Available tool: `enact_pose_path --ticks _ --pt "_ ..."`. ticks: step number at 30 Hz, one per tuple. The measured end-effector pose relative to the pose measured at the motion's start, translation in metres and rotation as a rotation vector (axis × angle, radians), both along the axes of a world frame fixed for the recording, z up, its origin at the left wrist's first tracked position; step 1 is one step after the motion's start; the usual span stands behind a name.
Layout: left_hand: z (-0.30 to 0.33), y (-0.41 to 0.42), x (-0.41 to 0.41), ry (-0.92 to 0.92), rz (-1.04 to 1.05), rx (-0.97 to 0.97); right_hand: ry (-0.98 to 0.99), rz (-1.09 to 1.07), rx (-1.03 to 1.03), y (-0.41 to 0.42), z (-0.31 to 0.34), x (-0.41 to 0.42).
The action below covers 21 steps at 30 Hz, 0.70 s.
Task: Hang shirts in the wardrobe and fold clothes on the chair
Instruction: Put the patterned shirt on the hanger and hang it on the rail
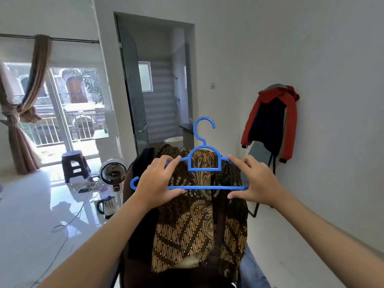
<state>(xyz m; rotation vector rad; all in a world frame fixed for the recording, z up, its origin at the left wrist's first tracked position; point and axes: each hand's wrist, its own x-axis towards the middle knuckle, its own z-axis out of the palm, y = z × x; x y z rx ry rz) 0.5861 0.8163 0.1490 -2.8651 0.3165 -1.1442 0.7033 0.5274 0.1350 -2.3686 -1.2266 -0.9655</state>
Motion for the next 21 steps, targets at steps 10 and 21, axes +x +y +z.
enact_pose_path --ticks 10,21 --pt "0.003 0.052 0.063 -0.091 -0.062 -0.087 -0.056 -0.152 0.026 0.035 0.01 0.029" --pt "-0.073 0.059 0.138 -0.003 0.136 -0.334 -0.07 -0.313 0.073 0.008 -0.01 0.09"
